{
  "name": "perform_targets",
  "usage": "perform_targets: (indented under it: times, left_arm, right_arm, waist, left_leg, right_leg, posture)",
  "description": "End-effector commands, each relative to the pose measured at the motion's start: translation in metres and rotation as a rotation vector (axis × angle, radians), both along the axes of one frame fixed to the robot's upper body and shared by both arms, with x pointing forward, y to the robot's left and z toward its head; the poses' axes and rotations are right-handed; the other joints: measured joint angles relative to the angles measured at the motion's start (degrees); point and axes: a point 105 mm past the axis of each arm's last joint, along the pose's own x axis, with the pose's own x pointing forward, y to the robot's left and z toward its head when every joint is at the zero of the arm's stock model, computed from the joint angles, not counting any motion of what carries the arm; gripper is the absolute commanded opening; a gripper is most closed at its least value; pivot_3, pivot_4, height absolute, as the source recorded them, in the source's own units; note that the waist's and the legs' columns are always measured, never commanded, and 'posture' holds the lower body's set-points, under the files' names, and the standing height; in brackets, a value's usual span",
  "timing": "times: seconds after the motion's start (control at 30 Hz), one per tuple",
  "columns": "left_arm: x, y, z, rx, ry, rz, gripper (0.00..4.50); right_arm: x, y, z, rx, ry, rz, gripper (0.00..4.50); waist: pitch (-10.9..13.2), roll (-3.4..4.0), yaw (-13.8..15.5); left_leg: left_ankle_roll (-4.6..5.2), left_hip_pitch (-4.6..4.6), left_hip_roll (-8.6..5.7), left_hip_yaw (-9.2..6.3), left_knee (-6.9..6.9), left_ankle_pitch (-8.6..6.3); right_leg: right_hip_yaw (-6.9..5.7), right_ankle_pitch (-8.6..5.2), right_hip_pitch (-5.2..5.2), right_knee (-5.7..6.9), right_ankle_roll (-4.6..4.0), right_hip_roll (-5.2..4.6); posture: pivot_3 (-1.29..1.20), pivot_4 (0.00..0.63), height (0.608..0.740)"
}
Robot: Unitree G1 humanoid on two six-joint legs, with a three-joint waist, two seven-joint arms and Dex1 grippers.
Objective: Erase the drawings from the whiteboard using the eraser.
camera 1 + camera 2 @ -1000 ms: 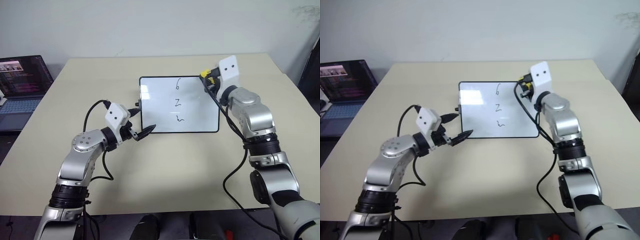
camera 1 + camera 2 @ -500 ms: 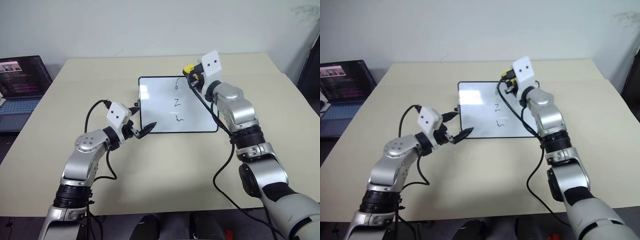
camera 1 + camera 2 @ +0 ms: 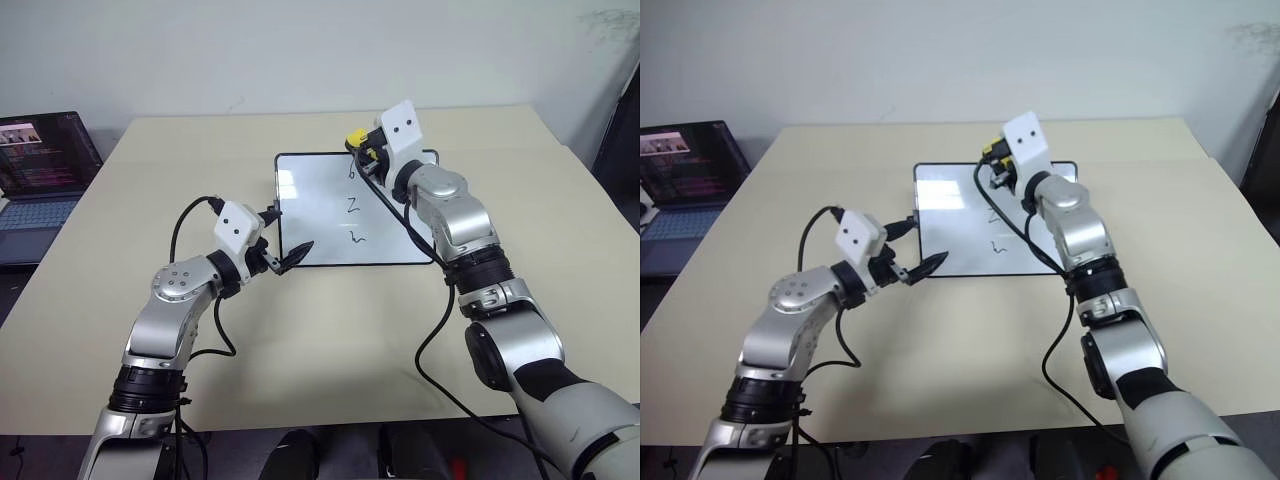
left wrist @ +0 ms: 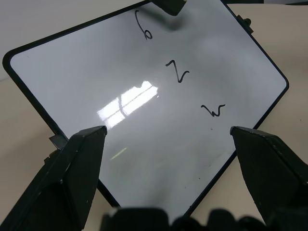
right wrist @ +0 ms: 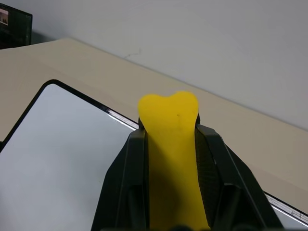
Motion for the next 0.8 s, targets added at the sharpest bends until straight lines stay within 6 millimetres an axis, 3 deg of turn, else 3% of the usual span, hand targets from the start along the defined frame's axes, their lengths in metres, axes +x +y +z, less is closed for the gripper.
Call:
perform_targets:
  times: [0.03,0.47,0.6,0.8]
  left_arm:
    - [-0.002,0.002,0.012,-0.005,-0.058,0.01,4.5]
    - [-0.003,0.0,0.018,-0.015,-0.072,0.009,4.5]
    - [-0.003,-0.001,0.019,-0.016,-0.072,0.009,4.5]
    - [-0.003,0.0,0.02,-0.015,-0.075,0.011,4.5]
  right_arm:
    - [-0.004,0.009,0.028,0.007,-0.089,0.033,0.96]
    - [-0.001,0.013,0.025,-0.036,-0.089,0.037,0.96]
    - [0.004,0.015,0.012,-0.12,-0.061,0.027,0.96]
    - [0.007,0.016,0.008,-0.145,-0.048,0.013,0.96]
  waist:
    - [0.0,0.0,-0.1]
    - [0.0,0.0,-0.3]
    - [0.0,0.0,-0.3]
    - [0.0,0.0,-0.3]
  left_leg:
    - [0.0,0.0,0.0,0.0,0.0,0.0]
    - [0.0,0.0,0.0,0.01,0.0,0.0]
    - [0.0,0.0,0.0,0.02,0.0,0.0]
    - [0.0,0.0,0.0,0.02,0.0,0.0]
  right_leg:
    - [0.0,0.0,0.0,0.0,0.0,0.0]
    - [0.02,0.0,-0.02,0.02,0.0,0.0]
    - [0.02,0.0,-0.03,0.02,0.0,0.0]
    - [0.03,0.0,-0.04,0.02,0.0,0.0]
  posture:
    - [0.0,0.15,0.74]
    - [0.0,0.15,0.74]
    - [0.0,0.15,0.74]
    - [0.0,0.15,0.74]
